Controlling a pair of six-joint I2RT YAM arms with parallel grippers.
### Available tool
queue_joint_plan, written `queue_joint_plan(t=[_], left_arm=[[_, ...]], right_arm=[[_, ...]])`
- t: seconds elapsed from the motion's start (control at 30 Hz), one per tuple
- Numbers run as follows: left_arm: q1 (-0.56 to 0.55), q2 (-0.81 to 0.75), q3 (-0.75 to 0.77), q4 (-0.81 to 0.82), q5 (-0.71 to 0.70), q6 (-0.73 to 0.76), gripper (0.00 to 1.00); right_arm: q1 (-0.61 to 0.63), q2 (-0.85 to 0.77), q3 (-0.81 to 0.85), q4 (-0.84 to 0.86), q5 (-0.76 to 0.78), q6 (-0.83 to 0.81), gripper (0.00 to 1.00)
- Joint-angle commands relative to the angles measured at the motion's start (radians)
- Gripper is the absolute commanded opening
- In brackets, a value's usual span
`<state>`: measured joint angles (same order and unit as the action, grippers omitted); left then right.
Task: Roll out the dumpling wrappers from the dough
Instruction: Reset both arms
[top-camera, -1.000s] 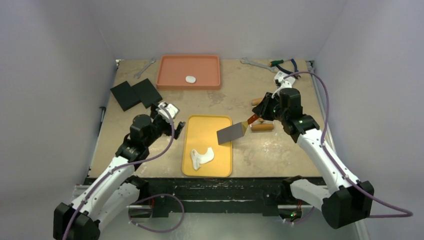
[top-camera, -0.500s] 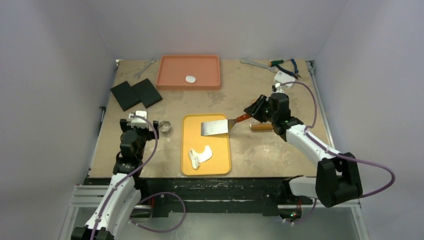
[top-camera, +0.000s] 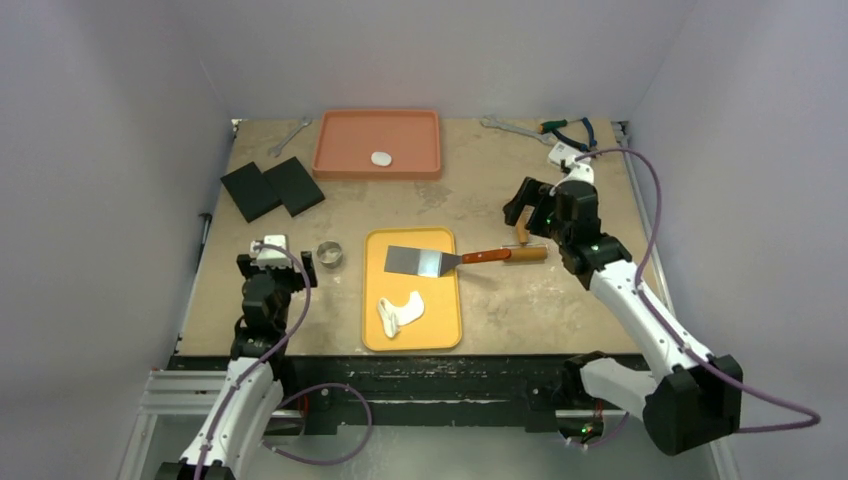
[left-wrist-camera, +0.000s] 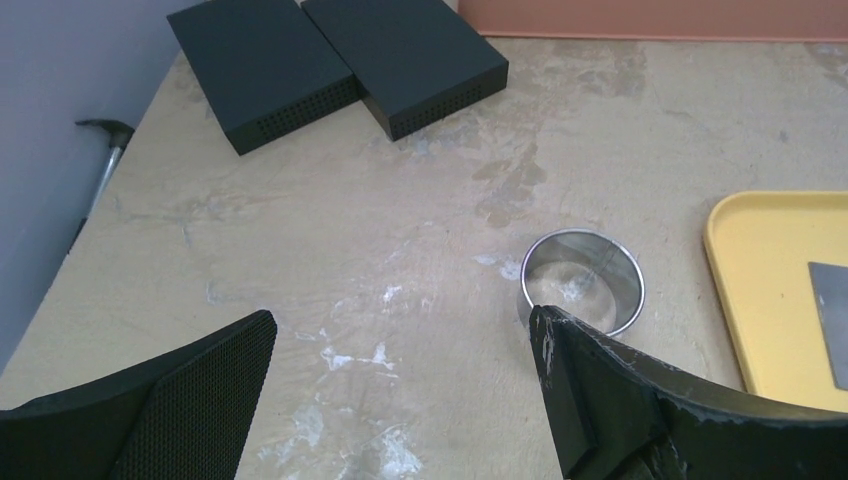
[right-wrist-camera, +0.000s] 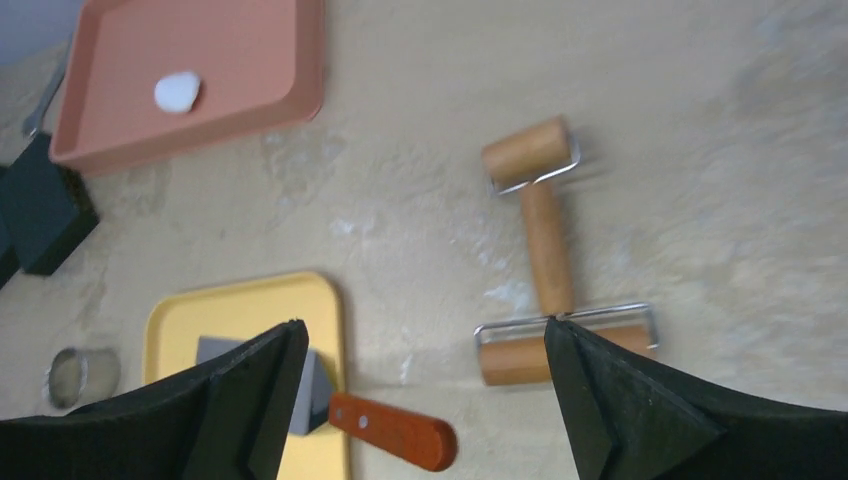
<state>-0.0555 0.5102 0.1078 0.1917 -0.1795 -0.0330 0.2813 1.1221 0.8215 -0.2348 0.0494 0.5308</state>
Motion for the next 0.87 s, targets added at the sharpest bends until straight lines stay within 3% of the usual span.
queue_joint_plan(t=[0.0,0.17,0.27,0.3,0.43,0.83], left_arm=[[0.009,-0.02,-0.059,0.088,0.005,0.013,0.99],[0.011,-0.052,-0.069,0.089,0.004,-0.008,0.99],[0.011,-0.07,-0.071,0.074,-0.039,-0.024,0.99],[0.011,-0.076,-0.072,0.07,-0.059,-0.031,0.99],[0.011,-0.078,-0.071,0.066,-0.105,-0.044,0.99],[0.011,-0.07,-0.071,0.073,-0.071,-0.032,0.99]], right_arm=[[-0.001,-0.102,-0.006,0.063,0.32,-0.177,0.99],[-0.002,-0.343,-0.49,0.716,0.598,-0.339,0.99],[-0.001,-0.432,-0.712,1.115,0.553,-0.41,0.99],[-0.002,-0.432,-0.749,1.163,0.533,-0.423,0.99],[-0.002,-0.371,-0.759,1.112,0.551,-0.419,0.99],[-0.002,-0.224,-0.722,1.126,0.532,-0.393,0.99]])
